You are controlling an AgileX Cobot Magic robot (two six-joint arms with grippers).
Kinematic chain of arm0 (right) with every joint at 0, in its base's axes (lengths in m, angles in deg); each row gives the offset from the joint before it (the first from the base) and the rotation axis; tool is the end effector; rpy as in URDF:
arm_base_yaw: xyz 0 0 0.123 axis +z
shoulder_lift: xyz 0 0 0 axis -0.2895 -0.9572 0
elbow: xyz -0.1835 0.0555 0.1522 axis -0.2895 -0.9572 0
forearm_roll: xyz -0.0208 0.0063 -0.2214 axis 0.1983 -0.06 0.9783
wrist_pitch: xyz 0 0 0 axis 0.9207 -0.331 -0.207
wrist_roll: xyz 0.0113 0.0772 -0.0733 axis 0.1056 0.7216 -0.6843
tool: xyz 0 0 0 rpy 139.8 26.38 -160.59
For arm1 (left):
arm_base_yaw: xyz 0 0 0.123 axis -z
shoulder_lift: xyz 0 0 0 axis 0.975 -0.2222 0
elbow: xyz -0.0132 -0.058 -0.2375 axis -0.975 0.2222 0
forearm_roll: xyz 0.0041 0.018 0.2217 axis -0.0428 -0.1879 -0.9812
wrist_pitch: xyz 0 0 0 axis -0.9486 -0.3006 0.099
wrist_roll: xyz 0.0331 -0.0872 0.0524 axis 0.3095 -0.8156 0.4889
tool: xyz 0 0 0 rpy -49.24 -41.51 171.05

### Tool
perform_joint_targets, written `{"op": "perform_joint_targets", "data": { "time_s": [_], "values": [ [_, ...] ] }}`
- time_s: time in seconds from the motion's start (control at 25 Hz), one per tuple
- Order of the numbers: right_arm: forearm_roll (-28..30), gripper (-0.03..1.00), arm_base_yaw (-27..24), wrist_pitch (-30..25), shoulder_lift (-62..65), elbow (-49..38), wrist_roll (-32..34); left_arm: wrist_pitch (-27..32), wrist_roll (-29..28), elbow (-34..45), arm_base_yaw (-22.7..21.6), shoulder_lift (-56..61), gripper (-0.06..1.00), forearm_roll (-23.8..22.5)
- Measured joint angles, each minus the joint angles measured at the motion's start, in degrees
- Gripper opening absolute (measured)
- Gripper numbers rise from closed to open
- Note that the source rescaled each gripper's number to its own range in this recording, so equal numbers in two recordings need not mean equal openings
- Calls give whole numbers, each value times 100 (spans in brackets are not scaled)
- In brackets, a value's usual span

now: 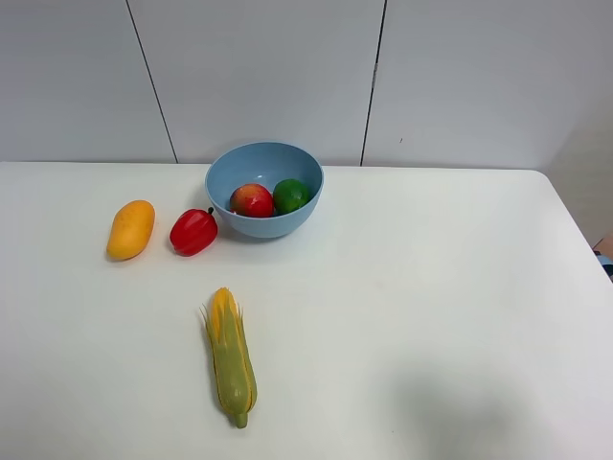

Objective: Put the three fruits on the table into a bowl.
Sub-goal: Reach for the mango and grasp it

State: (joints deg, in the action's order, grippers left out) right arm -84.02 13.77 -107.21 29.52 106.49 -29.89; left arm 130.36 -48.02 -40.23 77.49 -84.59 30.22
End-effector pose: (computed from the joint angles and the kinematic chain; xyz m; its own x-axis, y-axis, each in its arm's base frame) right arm 0.0226 -0.0063 0.2568 -0.4426 0.1034 -0.8907 0.1311 0.9901 0.0498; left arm 0.0225 0.0010 0.2590 -0.4334 -0.0080 -0.9012 -0.0080 1.0000 -0.0051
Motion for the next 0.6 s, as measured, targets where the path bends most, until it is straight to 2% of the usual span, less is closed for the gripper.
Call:
{"op": "perform_joint_targets", "data": {
  "time_s": [0.6],
  "values": [
    [0, 99, 0, 0, 0, 1, 0, 0, 0, 0, 0, 0, 100, 0]
  ]
}}
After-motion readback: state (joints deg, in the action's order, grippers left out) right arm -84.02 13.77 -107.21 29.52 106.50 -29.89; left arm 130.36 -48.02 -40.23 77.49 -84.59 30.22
